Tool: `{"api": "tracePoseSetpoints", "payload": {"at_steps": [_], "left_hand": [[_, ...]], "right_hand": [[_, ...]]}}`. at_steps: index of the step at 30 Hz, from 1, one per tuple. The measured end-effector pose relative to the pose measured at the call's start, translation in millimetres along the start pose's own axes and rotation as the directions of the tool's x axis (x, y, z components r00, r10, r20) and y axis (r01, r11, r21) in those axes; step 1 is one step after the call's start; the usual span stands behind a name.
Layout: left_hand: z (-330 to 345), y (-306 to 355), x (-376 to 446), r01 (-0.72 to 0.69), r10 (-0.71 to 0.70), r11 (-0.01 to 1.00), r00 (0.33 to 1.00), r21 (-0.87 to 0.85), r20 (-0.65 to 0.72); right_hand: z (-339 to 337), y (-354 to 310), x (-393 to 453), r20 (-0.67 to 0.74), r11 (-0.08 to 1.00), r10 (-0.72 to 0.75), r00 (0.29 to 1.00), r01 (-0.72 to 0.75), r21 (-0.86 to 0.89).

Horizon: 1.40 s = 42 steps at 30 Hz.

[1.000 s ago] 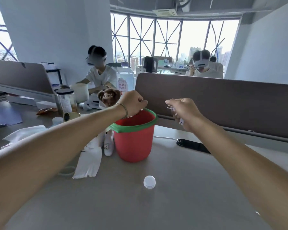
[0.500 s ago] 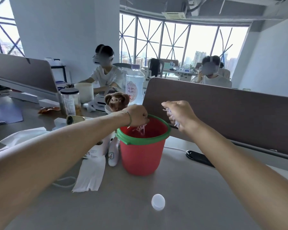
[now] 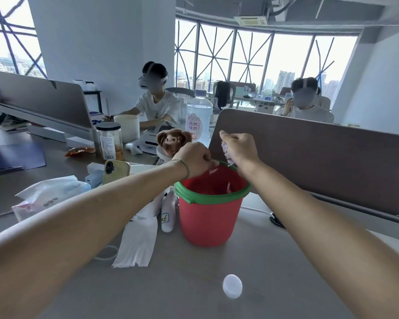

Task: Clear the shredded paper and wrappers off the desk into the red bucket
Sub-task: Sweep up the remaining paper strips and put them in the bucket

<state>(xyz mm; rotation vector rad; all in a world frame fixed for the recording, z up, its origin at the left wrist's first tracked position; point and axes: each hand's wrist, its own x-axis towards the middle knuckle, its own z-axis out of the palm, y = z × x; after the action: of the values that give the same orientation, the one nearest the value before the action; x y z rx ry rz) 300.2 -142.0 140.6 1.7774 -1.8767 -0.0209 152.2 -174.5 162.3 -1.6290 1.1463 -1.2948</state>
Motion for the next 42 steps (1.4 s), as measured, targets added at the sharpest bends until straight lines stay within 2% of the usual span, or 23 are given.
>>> {"api": "tracePoseSetpoints", "payload": {"at_steps": [3, 11, 15, 18, 21, 24, 26, 30, 34, 36, 42], "left_hand": [[1, 1, -4, 0.028, -0.029, 1.000, 0.998, -0.007, -0.050], [-10, 11, -13, 0.033, -0.030, 0.998, 0.998, 0.061, -0.051], [-9, 17, -16, 0.065, -0.059, 0.983, 0.997, 0.170, -0.040], [-9, 19, -18, 0.075, -0.067, 0.979, 0.997, 0.189, -0.048], [-9, 21, -20, 0.049, -0.048, 0.987, 0.999, 0.154, -0.008], [-10, 24, -24, -0.037, 0.028, 0.985, 0.998, 0.169, 0.059], [-13, 29, -27, -0.069, 0.056, 0.982, 0.995, 0.175, 0.077], [-24, 46, -36, -0.119, 0.117, 0.977, 0.993, 0.174, 0.027], [-29, 77, -55, -0.202, 0.205, 0.961, 0.979, 0.188, 0.001], [-25, 95, -67, -0.243, 0.248, 0.952, 0.969, 0.184, -0.003], [9, 145, -106, -0.348, 0.342, 0.923, 0.938, 0.167, 0.064]], "right_hand": [[-4, 5, 2, -0.019, 0.992, -0.038, 0.999, 0.035, -0.124], [-7, 7, 5, 0.105, 0.966, -0.083, 0.991, 0.106, -0.234], [-10, 2, -2, 0.187, 0.993, 0.009, 0.982, 0.013, -0.116], [-14, 2, -6, 0.233, 0.989, 0.013, 0.972, 0.023, -0.149], [-20, 3, -8, 0.324, 0.966, 0.028, 0.946, 0.057, -0.251], [-28, 0, -14, 0.436, 0.962, 0.064, 0.898, 0.061, -0.267], [-36, -4, -18, 0.472, 0.941, 0.038, 0.881, 0.127, -0.313], [-62, -17, -32, 0.462, 0.819, -0.082, 0.883, 0.324, -0.473], [-99, -24, -61, 0.447, 0.728, -0.148, 0.882, 0.403, -0.554], [-118, -20, -76, 0.432, 0.695, -0.135, 0.892, 0.396, -0.601], [-179, -13, -143, 0.320, 0.682, -0.071, 0.945, 0.280, -0.676]]}}
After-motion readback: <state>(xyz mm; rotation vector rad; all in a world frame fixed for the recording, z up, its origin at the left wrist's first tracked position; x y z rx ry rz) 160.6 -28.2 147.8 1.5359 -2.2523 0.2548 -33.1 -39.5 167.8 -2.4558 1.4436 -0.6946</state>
